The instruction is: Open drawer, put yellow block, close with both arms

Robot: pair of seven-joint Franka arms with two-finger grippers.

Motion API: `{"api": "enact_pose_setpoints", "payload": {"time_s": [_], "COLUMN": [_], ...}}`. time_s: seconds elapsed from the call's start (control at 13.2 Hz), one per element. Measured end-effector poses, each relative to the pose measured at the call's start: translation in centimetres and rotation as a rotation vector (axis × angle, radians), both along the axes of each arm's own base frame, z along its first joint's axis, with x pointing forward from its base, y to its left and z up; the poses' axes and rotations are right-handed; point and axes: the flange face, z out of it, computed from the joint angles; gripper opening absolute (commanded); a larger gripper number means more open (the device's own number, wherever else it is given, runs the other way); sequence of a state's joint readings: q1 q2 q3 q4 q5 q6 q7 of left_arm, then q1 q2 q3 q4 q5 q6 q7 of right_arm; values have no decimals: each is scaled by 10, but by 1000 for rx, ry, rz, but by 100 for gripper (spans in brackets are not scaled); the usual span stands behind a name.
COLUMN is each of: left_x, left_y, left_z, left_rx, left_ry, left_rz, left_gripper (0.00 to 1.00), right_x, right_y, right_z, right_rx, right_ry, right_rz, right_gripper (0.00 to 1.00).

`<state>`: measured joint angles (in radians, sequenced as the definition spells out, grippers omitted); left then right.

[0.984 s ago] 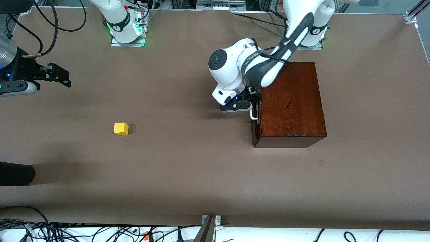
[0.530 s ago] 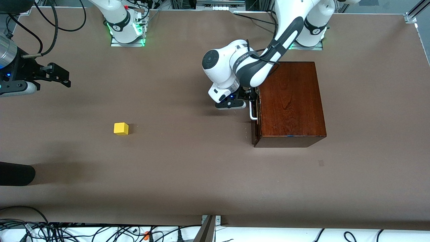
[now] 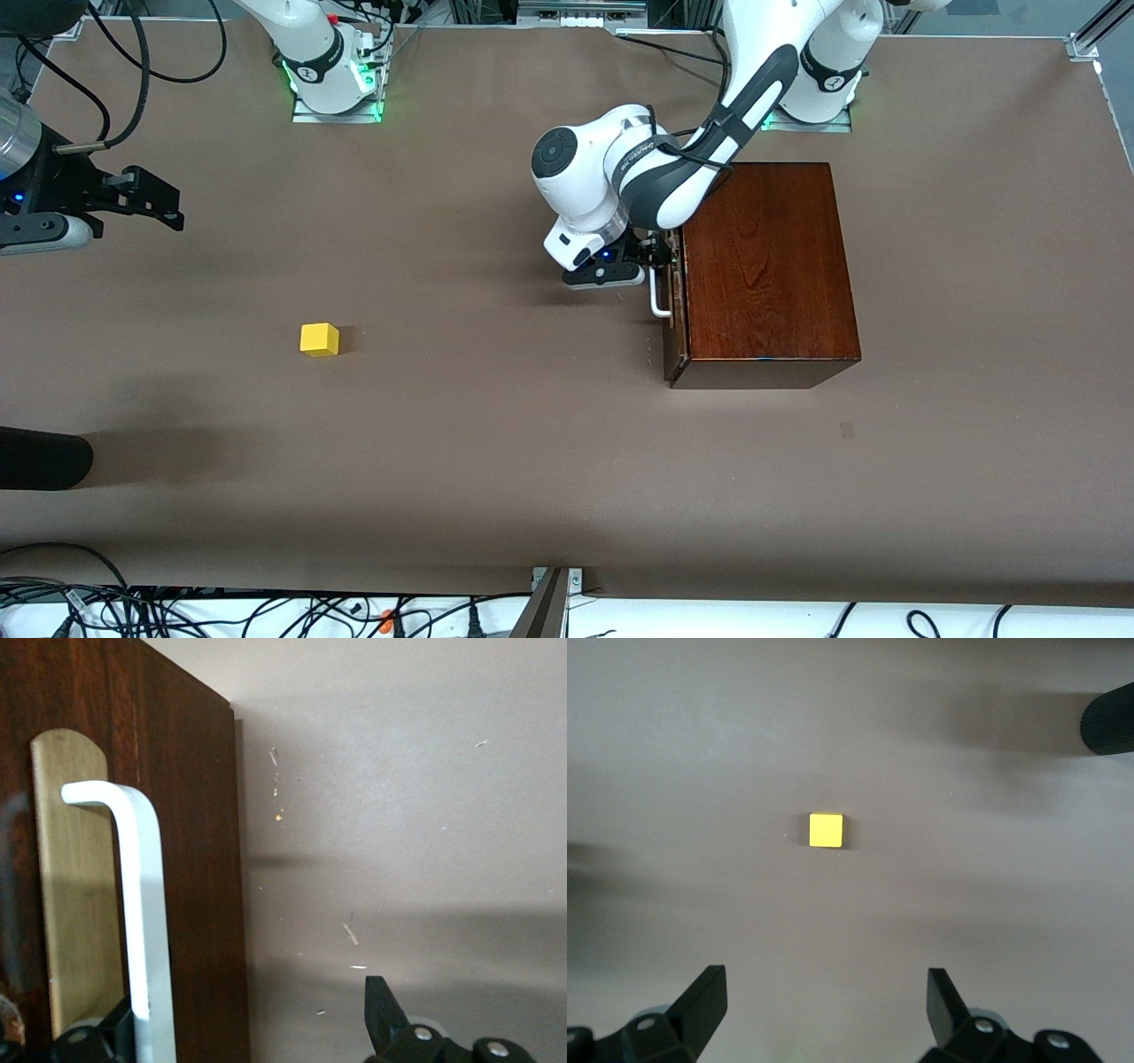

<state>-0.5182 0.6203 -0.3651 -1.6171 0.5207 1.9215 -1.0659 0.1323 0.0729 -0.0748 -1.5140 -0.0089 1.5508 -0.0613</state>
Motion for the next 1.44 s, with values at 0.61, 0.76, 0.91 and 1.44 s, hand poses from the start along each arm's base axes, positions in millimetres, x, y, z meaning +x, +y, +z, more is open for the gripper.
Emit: {"api": "enact_pose_setpoints", "payload": {"time_s": [0.61, 0.76, 0.91, 1.44], "left_x": [-5, -6, -4, -2], "left_y": [-43, -57, -61, -43], "left_z": [11, 17, 23, 132], "left_rx": [-136, -173, -188, -145], "left_ry": [-54, -47, -52, -47], "left_rz": [22, 32, 35, 90], "left_gripper": [100, 100, 100, 100], "right_x": [0, 0, 0, 0], "right_y": [0, 0, 0, 0], "right_z": [0, 0, 0, 0], "right_rx": [0, 0, 0, 0], "right_ry": [0, 0, 0, 0], "right_rz": [0, 0, 0, 0], "right_gripper": [100, 100, 100, 100]}}
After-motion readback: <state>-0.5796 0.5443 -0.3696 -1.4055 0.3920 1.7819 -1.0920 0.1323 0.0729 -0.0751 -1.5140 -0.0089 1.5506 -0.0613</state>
